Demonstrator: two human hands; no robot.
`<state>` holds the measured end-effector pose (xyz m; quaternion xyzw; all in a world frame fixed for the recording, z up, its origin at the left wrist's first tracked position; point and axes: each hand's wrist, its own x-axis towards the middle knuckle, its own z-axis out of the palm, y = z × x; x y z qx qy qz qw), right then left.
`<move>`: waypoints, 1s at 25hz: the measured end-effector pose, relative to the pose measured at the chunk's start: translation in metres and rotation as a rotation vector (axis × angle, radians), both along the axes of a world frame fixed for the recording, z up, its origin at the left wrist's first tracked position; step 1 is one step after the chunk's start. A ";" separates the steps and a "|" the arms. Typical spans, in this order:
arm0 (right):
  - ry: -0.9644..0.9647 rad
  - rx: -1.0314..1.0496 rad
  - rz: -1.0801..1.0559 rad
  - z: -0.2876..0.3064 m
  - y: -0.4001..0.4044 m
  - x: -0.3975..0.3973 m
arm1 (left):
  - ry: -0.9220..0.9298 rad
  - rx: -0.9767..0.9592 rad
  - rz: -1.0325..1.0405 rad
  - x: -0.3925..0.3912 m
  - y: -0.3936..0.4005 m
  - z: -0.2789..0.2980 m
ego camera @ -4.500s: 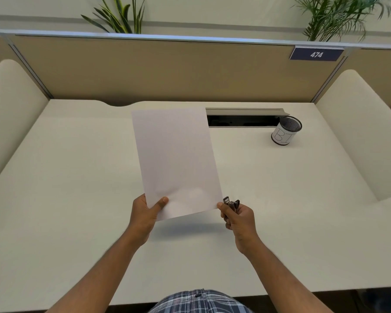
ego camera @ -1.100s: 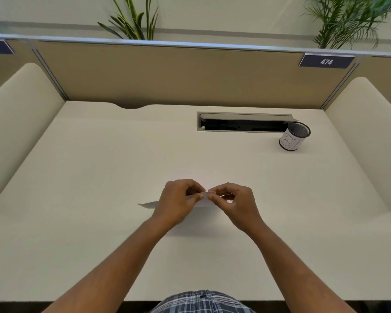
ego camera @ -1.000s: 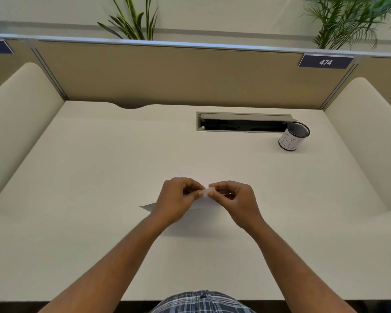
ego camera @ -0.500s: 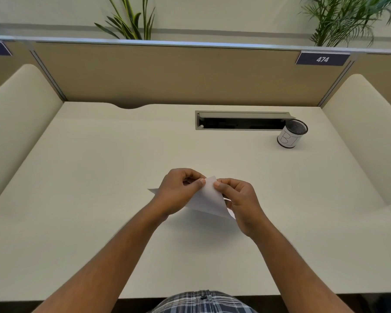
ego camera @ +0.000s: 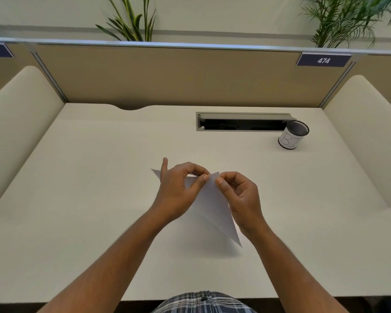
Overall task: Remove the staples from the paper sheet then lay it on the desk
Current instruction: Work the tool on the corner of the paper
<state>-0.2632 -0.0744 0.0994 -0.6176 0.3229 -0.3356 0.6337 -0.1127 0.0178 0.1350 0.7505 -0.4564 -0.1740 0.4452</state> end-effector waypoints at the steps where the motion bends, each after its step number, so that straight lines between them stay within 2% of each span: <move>1: 0.005 -0.073 -0.019 0.000 0.000 0.000 | -0.017 -0.034 -0.005 -0.001 0.001 0.000; 5: 0.018 -0.182 -0.036 0.002 0.002 0.002 | -0.020 -0.085 0.001 -0.001 0.001 -0.003; 12: 0.037 -0.148 -0.057 0.001 0.000 0.005 | -0.010 -0.081 0.033 -0.002 -0.009 -0.003; 17: -0.024 -0.017 -0.194 0.007 -0.002 0.011 | -0.256 -0.273 0.263 -0.022 0.000 -0.006; 18: -0.045 -0.004 -0.198 0.008 -0.001 0.012 | -0.240 -0.294 0.238 -0.027 0.001 -0.008; 21: -0.089 -0.018 -0.167 0.010 0.006 0.016 | 0.001 -0.306 0.111 -0.035 0.002 -0.011; 25: -0.161 -0.029 -0.075 0.010 0.012 0.020 | 0.146 -0.361 0.121 -0.035 0.001 -0.005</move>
